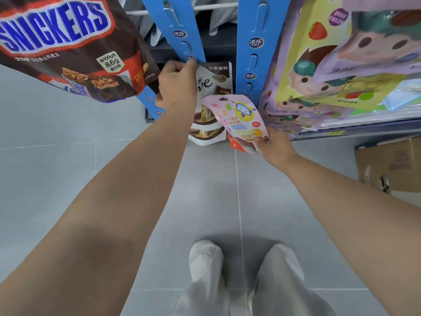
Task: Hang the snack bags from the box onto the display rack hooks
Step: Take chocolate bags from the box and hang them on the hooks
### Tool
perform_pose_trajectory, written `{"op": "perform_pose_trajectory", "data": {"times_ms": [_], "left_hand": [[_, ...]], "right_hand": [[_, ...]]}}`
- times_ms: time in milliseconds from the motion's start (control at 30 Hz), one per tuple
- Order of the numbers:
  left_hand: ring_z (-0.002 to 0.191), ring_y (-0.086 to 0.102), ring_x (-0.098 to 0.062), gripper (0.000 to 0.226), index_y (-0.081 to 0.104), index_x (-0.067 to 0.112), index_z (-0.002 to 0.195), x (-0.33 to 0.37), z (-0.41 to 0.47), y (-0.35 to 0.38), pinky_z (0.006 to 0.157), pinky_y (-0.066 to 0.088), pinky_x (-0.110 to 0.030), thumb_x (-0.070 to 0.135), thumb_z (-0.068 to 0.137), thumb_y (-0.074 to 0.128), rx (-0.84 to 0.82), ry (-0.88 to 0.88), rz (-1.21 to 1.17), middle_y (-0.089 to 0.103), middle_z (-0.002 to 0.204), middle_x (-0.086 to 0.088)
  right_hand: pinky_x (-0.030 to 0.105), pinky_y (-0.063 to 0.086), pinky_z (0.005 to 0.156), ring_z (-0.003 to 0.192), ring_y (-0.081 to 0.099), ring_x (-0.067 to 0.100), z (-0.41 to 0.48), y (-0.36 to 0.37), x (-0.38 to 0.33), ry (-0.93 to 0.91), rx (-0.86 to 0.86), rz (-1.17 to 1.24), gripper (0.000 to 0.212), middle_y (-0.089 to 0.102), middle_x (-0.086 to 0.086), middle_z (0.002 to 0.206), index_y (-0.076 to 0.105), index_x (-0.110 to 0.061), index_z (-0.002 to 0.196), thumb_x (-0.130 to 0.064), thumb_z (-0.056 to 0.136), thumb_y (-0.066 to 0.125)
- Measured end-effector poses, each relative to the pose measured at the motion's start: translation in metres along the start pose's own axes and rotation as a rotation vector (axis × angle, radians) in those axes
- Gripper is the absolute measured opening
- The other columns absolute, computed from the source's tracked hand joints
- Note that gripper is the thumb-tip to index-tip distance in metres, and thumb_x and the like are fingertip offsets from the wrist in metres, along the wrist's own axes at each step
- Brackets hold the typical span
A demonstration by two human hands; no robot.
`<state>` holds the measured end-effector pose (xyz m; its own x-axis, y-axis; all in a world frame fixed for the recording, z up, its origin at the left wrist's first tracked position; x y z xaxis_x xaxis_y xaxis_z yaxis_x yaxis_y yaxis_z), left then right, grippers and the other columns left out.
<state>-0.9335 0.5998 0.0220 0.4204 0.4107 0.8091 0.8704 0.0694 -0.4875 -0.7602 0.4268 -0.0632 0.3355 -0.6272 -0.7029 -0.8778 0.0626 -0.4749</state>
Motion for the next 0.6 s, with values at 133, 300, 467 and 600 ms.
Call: {"op": "perform_pose_trajectory", "data": {"times_ms": [133,300,467,600], "left_hand": [[0.071,0.061,-0.020,0.016,0.053,0.020,0.054,0.000,0.004,-0.002,0.099,0.042,-0.050,0.032,0.062,0.061,-0.045,-0.088,-0.066,0.057,0.051,0.010],[0.056,0.050,-0.014,0.023,0.048,0.016,0.059,-0.010,-0.003,0.000,0.055,0.043,-0.024,0.013,0.078,0.061,-0.153,-0.206,-0.019,0.050,0.058,0.002],[0.064,0.058,-0.016,0.016,0.050,0.017,0.068,-0.017,0.003,0.002,0.067,0.050,-0.026,0.021,0.080,0.060,-0.154,-0.242,0.003,0.056,0.066,0.000],[0.120,0.042,-0.027,0.034,0.052,0.015,0.112,-0.018,-0.001,0.004,0.109,0.028,-0.039,0.039,0.090,0.040,-0.192,-0.219,0.304,0.056,0.113,-0.007]], "right_hand": [[0.037,0.043,0.102,0.120,0.053,0.025,-0.002,0.001,0.000,-0.008,-0.028,-0.041,0.038,0.060,0.007,0.129,0.054,-0.016,0.131,-0.009,0.093,0.047],[0.035,0.044,0.100,0.119,0.055,0.025,-0.008,0.001,0.003,0.007,-0.054,-0.048,0.038,0.061,0.005,0.128,0.054,-0.018,0.130,-0.011,0.094,0.047],[0.025,0.042,0.089,0.117,0.055,0.022,-0.012,-0.003,0.000,0.024,-0.055,-0.006,0.036,0.061,0.005,0.126,0.054,-0.016,0.129,-0.011,0.095,0.046],[0.029,0.042,0.093,0.117,0.056,0.026,-0.020,-0.013,-0.005,0.038,-0.021,-0.008,0.033,0.062,0.010,0.124,0.058,-0.013,0.125,-0.010,0.093,0.049]]}}
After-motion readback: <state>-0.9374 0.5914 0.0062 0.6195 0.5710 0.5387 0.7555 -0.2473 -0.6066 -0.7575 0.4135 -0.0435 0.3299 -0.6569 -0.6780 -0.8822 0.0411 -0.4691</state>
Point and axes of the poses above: each hand's wrist, its own z-axis towards the middle knuckle, its own y-axis out of the palm, x = y × z, the point moved 9 cm from there along z, towards the middle knuckle
